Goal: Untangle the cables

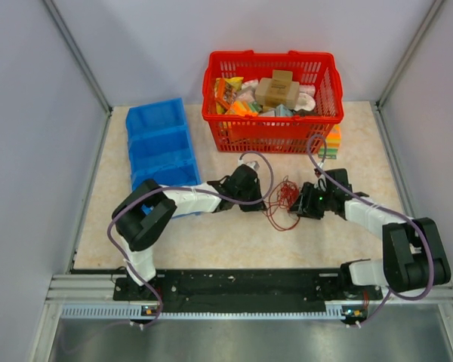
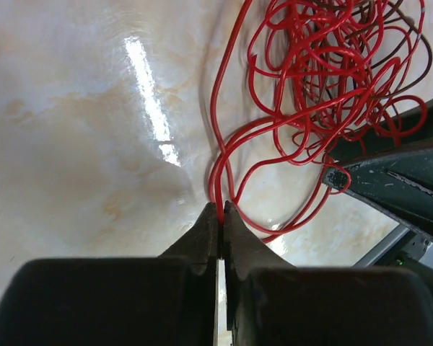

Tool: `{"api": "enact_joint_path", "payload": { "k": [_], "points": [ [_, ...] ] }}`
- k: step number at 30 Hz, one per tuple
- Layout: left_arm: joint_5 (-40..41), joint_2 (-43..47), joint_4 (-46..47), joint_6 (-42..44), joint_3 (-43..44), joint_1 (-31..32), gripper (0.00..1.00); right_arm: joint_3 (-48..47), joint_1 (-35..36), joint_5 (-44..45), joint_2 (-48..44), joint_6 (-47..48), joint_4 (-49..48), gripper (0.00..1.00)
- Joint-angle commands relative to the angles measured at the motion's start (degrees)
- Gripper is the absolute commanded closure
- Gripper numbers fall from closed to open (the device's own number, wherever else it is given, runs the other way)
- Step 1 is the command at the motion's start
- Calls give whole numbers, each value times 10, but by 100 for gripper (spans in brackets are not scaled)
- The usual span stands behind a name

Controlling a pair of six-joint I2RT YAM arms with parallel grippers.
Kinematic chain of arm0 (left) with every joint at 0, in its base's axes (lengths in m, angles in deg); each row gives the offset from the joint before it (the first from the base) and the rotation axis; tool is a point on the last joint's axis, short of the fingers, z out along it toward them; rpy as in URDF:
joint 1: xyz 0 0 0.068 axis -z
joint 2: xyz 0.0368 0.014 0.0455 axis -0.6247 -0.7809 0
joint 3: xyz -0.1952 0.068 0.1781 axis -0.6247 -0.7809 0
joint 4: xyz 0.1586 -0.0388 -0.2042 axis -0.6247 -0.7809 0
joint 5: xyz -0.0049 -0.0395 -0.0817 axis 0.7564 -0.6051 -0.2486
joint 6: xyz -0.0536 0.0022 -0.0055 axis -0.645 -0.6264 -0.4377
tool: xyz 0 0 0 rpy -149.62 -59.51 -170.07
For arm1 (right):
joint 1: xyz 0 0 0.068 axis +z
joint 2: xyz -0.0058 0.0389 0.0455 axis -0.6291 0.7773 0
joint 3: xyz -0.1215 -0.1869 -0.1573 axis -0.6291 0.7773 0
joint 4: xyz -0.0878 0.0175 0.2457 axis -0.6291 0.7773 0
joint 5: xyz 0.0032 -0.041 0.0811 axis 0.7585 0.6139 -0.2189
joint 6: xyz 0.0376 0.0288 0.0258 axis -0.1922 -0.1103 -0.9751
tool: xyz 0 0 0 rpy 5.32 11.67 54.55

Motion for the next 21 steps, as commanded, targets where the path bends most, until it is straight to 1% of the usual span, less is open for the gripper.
{"api": "enact_joint_path", "payload": {
  "k": [1, 3, 5, 7, 8, 9, 12, 13, 16, 17, 19, 21],
  "points": [
    [8, 48, 12, 49, -2, 1, 100, -23, -3, 6, 22, 7, -12, 54],
    [-12, 84, 35, 66, -32, 1, 100, -33, -2, 18, 37, 2, -14, 50],
    [-40, 125, 60, 79, -58, 1, 100, -42, -1, 28, 54, -2, -19, 49],
    [-67, 165, 71, 90, -72, 2, 100, -49, 0, 46, 73, -9, -28, 50],
    [-76, 188, 72, 100, -76, 2, 100, -54, -1, 51, 85, -10, -32, 53],
    [-79, 211, 72, 113, -78, 2, 100, -55, 0, 55, 97, -13, -38, 61],
    [-79, 292, 63, 172, -74, 6, 100, -54, 0, 66, 119, -22, -56, 94],
    [-77, 327, 53, 193, -64, 8, 100, -54, 0, 74, 123, -24, -55, 100],
    [-51, 396, 0, 269, -8, 9, 100, -55, 0, 99, 116, -29, -47, 100],
    [-35, 423, -48, 299, 17, 11, 100, -53, 0, 107, 109, -30, -45, 100],
    [16, 474, -80, 358, 61, 15, 100, -45, -1, 125, 94, -37, -40, 100],
    [97, 530, -72, 407, 88, 15, 100, -40, -2, 142, 83, -43, -37, 100]
  ]
}}
